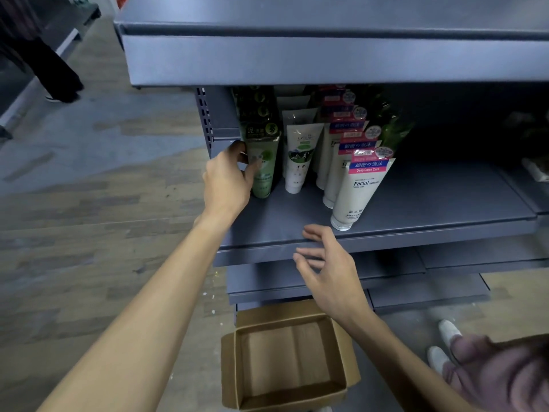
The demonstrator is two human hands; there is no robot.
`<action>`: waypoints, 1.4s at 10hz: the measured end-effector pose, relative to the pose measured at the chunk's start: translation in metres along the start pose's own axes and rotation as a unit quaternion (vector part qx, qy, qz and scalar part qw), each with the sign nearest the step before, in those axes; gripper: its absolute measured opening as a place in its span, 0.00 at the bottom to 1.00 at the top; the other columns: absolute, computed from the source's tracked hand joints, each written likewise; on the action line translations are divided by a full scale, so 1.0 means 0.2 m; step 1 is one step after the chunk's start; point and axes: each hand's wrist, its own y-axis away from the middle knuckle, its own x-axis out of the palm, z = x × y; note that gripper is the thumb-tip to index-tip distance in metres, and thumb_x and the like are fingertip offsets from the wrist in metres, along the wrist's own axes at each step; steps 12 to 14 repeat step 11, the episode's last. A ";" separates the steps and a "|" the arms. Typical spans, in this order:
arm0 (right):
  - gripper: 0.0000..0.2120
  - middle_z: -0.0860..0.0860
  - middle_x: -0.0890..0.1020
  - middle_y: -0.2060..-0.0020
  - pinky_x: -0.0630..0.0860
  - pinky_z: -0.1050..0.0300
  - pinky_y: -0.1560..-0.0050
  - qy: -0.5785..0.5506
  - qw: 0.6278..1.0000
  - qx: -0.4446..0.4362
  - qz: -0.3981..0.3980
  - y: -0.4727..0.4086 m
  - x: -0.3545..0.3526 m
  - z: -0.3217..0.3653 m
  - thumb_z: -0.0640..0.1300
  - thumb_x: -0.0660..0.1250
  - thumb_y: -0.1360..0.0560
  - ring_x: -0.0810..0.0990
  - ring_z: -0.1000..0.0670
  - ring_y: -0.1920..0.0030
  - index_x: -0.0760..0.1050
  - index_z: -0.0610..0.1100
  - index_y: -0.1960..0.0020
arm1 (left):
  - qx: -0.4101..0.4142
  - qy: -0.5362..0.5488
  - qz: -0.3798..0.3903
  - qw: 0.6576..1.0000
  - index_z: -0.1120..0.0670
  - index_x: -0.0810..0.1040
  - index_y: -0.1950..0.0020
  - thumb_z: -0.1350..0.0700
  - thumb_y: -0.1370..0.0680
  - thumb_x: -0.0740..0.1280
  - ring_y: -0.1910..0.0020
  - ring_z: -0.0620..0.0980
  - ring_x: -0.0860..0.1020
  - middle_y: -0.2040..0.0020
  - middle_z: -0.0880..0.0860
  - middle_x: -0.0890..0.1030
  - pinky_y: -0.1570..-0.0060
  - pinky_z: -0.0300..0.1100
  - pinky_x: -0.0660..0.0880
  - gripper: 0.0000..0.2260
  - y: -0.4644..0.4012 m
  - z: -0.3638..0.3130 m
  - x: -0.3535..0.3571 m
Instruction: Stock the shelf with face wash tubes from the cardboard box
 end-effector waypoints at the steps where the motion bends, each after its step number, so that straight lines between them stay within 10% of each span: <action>1: 0.18 0.58 0.76 0.39 0.76 0.71 0.48 -0.002 1.000 0.004 0.006 0.03 -0.01 -0.01 0.39 0.69 0.23 0.80 0.61 0.45 0.69 0.53 0.37 | 0.001 0.005 0.000 1.000 0.55 0.80 0.47 0.52 0.23 0.68 0.59 0.53 0.80 0.53 0.47 0.83 0.59 0.41 0.70 0.08 -0.01 0.00 -0.01; 14: 0.20 0.56 0.76 0.38 0.77 0.67 0.47 -0.024 0.994 -0.025 0.102 0.27 -0.29 -0.02 0.40 0.68 0.23 0.81 0.61 0.47 0.69 0.53 0.35 | 0.018 -0.107 0.080 0.991 0.52 0.73 0.34 0.49 0.25 0.70 0.52 0.49 0.82 0.43 0.51 0.80 0.50 0.51 0.78 0.21 0.75 -0.14 -0.15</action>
